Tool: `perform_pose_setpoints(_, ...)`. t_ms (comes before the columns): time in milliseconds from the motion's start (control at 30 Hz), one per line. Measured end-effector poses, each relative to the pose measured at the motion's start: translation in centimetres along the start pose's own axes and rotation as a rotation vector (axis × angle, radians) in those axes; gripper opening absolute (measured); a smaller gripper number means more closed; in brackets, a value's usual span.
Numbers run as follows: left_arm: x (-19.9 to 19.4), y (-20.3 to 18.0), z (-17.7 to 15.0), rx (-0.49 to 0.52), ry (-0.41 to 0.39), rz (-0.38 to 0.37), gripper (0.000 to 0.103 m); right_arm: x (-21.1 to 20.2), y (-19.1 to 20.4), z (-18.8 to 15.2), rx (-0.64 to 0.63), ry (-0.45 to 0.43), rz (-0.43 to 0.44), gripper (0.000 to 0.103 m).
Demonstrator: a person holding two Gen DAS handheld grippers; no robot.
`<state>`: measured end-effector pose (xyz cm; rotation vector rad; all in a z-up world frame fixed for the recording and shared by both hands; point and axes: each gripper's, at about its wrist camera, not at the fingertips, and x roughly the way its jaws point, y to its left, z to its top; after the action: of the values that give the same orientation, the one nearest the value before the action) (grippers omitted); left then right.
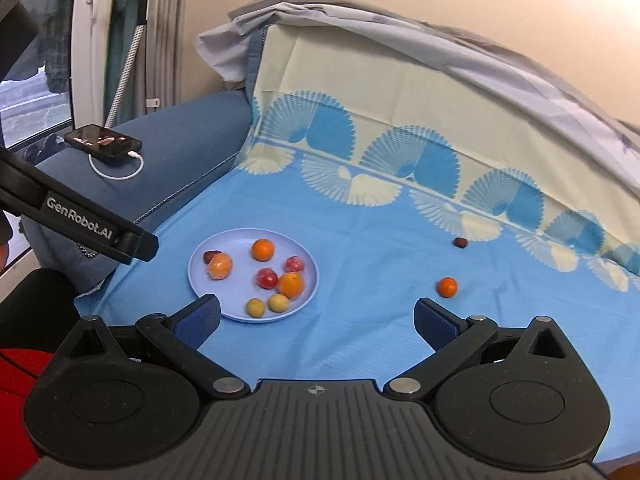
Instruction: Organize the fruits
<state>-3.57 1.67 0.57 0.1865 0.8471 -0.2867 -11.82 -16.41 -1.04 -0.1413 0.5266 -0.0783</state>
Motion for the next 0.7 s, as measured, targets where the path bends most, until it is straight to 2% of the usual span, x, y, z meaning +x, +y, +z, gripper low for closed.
perform_pose_setpoints(233,-0.8,-0.7,0.3,0.02,-0.023,-0.008,0.103,-1.5,-0.1,-0.3,0.013,-0.034,-0.039,0.102)
perform_pose_setpoints(700,-0.5,-0.9,0.7,0.025,-0.027,-0.002,0.103,-1.1,-0.6,-0.8,0.039,-0.019,-0.03,0.102)
